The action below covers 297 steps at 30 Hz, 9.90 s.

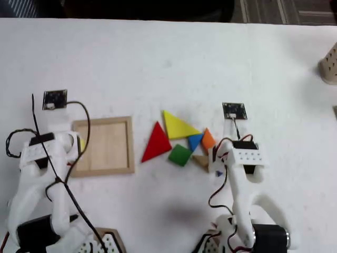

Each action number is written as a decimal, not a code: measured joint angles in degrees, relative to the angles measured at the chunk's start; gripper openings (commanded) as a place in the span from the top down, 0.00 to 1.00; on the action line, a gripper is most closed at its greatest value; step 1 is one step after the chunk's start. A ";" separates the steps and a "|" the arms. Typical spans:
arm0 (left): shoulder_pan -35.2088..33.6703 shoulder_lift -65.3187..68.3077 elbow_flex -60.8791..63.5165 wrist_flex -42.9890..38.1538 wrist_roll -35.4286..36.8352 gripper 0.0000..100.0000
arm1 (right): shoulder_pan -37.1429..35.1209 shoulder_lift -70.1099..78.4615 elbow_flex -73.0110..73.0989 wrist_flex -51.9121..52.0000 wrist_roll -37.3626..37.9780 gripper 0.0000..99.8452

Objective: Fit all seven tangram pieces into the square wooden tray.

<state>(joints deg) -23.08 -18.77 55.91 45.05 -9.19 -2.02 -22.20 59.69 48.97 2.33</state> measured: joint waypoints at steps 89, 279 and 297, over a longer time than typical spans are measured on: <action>0.00 0.00 0.00 0.00 -0.18 0.85 | -0.09 26.11 -25.67 8.88 21.10 0.93; 0.00 0.00 0.00 0.00 -0.35 0.85 | 5.27 0.26 -1.76 10.29 110.86 0.62; 0.00 0.00 0.00 0.00 -0.35 0.85 | 5.63 0.18 4.66 -7.21 94.86 0.93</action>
<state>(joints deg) -23.08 -18.77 55.91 45.05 -9.54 3.60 -22.02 64.35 41.76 97.19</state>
